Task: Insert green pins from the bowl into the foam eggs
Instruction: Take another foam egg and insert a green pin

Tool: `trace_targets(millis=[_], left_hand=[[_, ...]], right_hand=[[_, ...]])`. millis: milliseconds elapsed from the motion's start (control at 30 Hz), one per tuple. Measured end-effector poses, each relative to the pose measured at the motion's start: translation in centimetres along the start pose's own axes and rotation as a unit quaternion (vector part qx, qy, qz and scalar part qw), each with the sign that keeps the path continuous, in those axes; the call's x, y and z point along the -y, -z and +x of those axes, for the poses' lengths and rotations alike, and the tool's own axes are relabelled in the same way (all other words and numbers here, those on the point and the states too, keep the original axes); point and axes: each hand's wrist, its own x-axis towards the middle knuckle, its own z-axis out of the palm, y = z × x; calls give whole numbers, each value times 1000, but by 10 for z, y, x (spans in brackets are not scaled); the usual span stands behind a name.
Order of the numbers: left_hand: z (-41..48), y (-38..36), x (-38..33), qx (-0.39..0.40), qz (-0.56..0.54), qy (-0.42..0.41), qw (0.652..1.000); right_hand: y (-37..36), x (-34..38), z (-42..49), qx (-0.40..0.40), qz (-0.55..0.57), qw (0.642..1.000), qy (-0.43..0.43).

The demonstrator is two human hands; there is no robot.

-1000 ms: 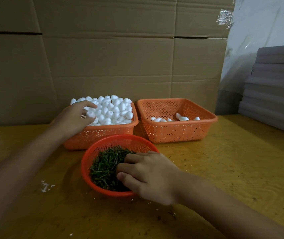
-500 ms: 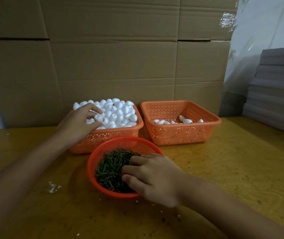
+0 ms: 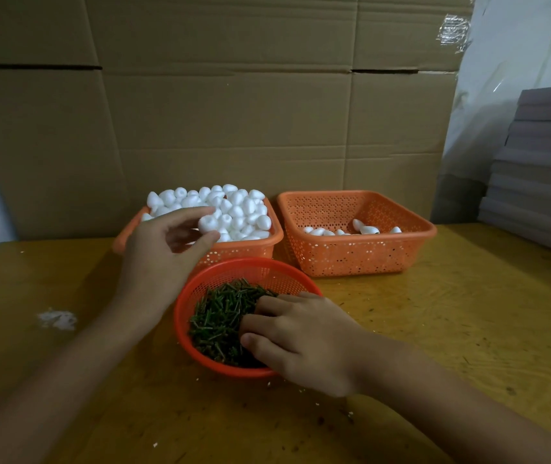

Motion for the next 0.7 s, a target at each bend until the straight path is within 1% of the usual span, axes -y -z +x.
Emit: trace_targets(millis=[267, 333, 467, 700], left_hand=[[-41, -6, -12, 61, -98, -17, 993], [-46, -9, -13, 75, -89, -23, 993], [-50, -12, -11, 88, -37, -28, 995], [-49, -8, -15, 132, -33, -49, 989]], right_hand=[[-1, 0, 0, -12, 2, 1000, 3], [-1, 0, -1, -16, -2, 1000, 5], [-3, 0, 0, -24, -2, 1000, 5], [-3, 0, 0, -25, -3, 1000, 8]])
